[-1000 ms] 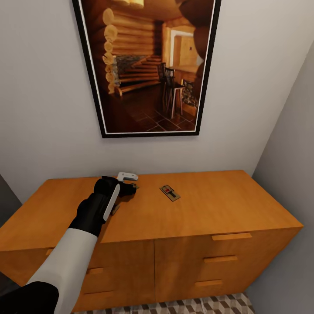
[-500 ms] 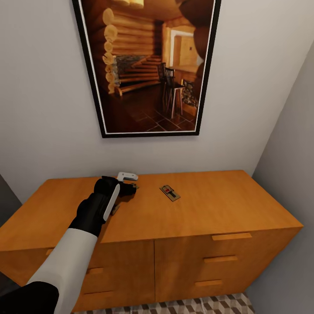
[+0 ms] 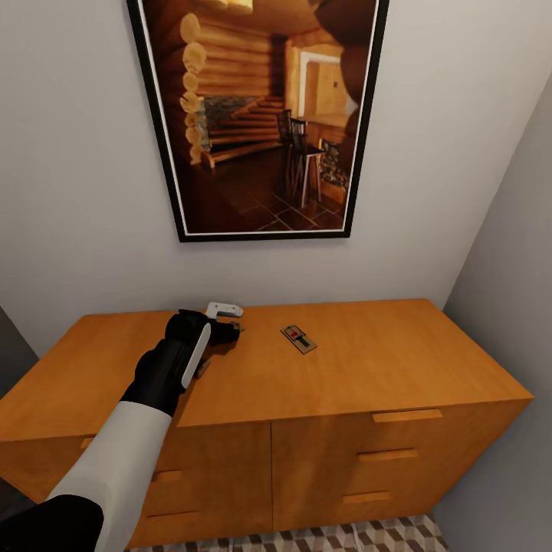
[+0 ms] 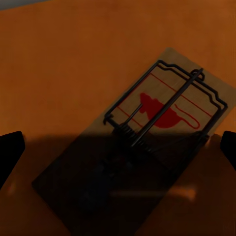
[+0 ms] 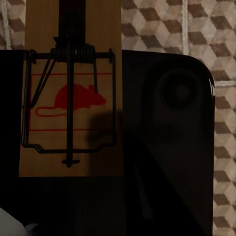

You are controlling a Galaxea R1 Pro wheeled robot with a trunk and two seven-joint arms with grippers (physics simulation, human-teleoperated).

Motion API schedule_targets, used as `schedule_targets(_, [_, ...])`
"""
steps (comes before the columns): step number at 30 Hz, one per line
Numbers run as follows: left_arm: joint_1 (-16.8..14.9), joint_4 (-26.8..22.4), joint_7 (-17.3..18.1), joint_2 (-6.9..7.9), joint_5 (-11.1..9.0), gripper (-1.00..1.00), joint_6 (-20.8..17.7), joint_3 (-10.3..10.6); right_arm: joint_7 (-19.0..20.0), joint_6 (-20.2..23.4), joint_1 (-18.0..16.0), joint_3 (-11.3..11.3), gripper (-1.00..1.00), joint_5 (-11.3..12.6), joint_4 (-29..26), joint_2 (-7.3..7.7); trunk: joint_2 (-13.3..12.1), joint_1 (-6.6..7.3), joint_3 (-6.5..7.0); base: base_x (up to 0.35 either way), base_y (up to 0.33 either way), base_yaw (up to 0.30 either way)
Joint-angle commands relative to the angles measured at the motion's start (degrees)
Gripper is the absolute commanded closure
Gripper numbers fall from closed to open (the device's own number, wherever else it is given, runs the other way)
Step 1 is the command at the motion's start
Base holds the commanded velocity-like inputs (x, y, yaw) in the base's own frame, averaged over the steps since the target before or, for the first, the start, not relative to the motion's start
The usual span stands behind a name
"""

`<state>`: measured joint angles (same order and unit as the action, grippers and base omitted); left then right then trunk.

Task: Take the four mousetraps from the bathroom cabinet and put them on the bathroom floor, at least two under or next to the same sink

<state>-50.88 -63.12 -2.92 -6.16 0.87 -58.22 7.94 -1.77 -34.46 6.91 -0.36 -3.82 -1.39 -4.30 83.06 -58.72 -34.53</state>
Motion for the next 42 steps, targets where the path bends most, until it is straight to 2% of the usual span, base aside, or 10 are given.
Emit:
schedule_targets(1, [0.0, 1.4, -0.2, 0.00, 0.3, -1.00, -0.3, 0.1, 0.0, -0.1, 0.0, -0.1, 1.00, -0.2, -0.1, 0.00, 0.0, -0.01, -0.05, 0.000, 0.000, 0.000])
schedule_targets(2, [0.0, 1.4, -0.2, 0.01, 0.3, 1.00, -0.3, 0.1, 0.0, 0.0, 0.0, -0.1, 1.00, -0.2, -0.1, 0.00, 0.0, -0.01, -0.05, 0.000, 0.000, 0.000])
schedule_targets(42, [0.0, 1.9, -0.2, 0.01, 0.3, 1.00, -0.2, 0.1, 0.0, 0.0, 0.0, -0.1, 1.00, -0.2, -0.1, 0.00, 0.0, -0.01, -0.06, -0.005, 0.000, 0.000])
